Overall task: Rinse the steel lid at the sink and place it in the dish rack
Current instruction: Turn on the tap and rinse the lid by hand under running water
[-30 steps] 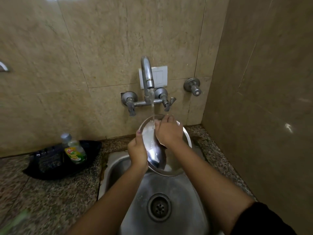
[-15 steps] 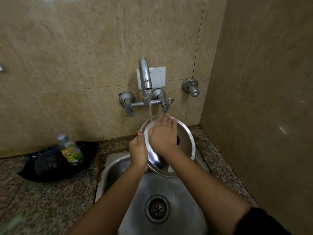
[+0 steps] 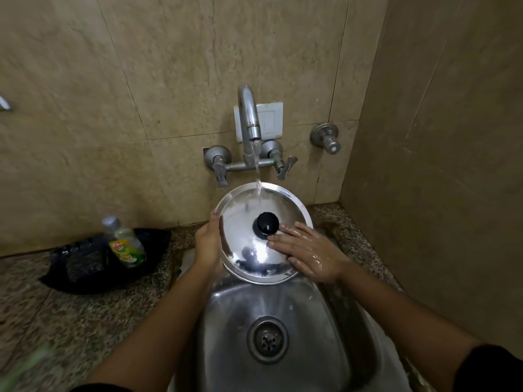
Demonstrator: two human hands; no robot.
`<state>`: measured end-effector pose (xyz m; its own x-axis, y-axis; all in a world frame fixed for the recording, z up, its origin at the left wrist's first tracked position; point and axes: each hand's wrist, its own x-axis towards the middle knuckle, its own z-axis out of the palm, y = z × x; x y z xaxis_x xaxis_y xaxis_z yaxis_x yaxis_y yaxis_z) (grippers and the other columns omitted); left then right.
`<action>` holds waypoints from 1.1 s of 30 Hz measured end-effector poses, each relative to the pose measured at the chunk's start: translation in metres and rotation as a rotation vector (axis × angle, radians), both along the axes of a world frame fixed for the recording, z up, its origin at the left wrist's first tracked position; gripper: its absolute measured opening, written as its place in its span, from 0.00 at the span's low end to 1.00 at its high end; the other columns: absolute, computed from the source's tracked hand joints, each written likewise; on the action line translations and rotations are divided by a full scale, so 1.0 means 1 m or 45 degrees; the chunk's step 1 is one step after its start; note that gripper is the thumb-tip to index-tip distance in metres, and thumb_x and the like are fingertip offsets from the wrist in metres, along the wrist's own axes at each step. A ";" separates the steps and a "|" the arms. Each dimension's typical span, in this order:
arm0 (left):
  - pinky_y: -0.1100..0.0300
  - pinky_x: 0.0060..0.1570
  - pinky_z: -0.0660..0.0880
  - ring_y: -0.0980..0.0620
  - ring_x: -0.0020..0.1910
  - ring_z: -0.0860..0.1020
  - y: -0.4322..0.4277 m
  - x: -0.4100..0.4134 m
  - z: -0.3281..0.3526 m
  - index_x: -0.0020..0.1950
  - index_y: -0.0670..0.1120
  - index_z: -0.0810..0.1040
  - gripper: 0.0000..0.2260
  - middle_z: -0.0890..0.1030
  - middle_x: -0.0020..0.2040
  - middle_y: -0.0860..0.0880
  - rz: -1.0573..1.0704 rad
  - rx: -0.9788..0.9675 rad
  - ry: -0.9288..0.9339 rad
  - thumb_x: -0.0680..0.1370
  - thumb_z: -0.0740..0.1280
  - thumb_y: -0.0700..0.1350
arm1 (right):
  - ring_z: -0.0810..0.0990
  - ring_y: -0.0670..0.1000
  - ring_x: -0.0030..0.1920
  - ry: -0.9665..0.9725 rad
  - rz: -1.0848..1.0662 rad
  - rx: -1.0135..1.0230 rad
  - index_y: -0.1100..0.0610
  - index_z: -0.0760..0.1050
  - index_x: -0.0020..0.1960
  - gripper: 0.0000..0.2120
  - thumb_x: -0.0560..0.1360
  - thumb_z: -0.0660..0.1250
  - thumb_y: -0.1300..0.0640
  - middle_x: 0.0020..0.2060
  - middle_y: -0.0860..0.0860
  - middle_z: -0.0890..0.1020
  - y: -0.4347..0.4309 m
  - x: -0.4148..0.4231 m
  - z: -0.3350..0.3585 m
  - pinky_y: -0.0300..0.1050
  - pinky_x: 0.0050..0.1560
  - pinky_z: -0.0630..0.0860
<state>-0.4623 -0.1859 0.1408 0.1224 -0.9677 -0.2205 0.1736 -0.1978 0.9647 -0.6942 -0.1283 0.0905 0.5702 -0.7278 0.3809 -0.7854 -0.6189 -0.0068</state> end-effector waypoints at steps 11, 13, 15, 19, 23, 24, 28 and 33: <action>0.56 0.40 0.76 0.47 0.36 0.79 0.005 0.004 0.006 0.38 0.43 0.80 0.18 0.82 0.37 0.43 -0.190 -0.223 -0.203 0.79 0.61 0.54 | 0.45 0.45 0.77 -0.402 -0.347 0.234 0.45 0.52 0.77 0.25 0.81 0.47 0.42 0.78 0.45 0.53 -0.063 0.047 0.058 0.51 0.74 0.43; 0.63 0.33 0.74 0.51 0.32 0.76 0.006 0.005 0.010 0.38 0.42 0.79 0.18 0.80 0.34 0.45 -0.217 -0.280 -0.226 0.80 0.61 0.52 | 0.54 0.51 0.76 -0.374 -0.365 0.242 0.46 0.55 0.76 0.23 0.82 0.49 0.45 0.76 0.50 0.61 -0.071 0.055 0.072 0.55 0.73 0.49; 0.64 0.31 0.72 0.55 0.29 0.75 0.006 0.006 0.011 0.39 0.41 0.78 0.18 0.78 0.32 0.47 -0.323 -0.350 -0.294 0.80 0.60 0.53 | 0.67 0.52 0.66 -0.266 -0.236 0.155 0.47 0.61 0.74 0.21 0.82 0.52 0.49 0.65 0.53 0.73 -0.072 0.069 0.083 0.51 0.65 0.60; 0.63 0.33 0.73 0.57 0.29 0.75 0.013 0.004 0.013 0.40 0.42 0.79 0.17 0.78 0.31 0.49 -0.314 -0.401 -0.270 0.80 0.60 0.52 | 0.70 0.47 0.50 -0.177 -0.054 0.072 0.48 0.67 0.71 0.19 0.82 0.51 0.49 0.50 0.51 0.76 -0.069 0.078 0.088 0.45 0.51 0.64; 0.64 0.32 0.75 0.53 0.32 0.78 0.022 0.007 0.006 0.39 0.44 0.79 0.14 0.80 0.33 0.48 -0.178 -0.316 -0.119 0.80 0.61 0.49 | 0.73 0.52 0.53 -0.698 -0.302 0.263 0.49 0.72 0.68 0.17 0.82 0.53 0.50 0.50 0.53 0.76 -0.072 0.049 0.081 0.55 0.57 0.72; 0.61 0.34 0.76 0.50 0.34 0.79 0.020 0.008 0.006 0.41 0.43 0.80 0.12 0.81 0.35 0.47 -0.254 -0.280 -0.106 0.79 0.63 0.48 | 0.73 0.51 0.53 -0.741 -0.335 0.300 0.51 0.73 0.67 0.17 0.82 0.54 0.51 0.49 0.52 0.75 -0.071 0.048 0.081 0.57 0.58 0.72; 0.48 0.48 0.77 0.41 0.43 0.82 0.004 0.012 0.017 0.47 0.40 0.81 0.09 0.84 0.43 0.40 -0.560 -0.201 -0.182 0.76 0.68 0.46 | 0.65 0.43 0.56 -0.433 -0.178 0.346 0.47 0.70 0.68 0.17 0.81 0.55 0.50 0.51 0.45 0.72 -0.058 0.072 0.087 0.49 0.59 0.65; 0.52 0.42 0.74 0.46 0.36 0.76 0.010 0.012 0.002 0.43 0.38 0.80 0.13 0.79 0.38 0.40 -0.252 -0.232 -0.128 0.78 0.65 0.49 | 0.76 0.50 0.56 -0.933 -0.500 0.297 0.48 0.73 0.66 0.16 0.81 0.56 0.49 0.55 0.48 0.77 -0.058 0.054 0.063 0.46 0.55 0.73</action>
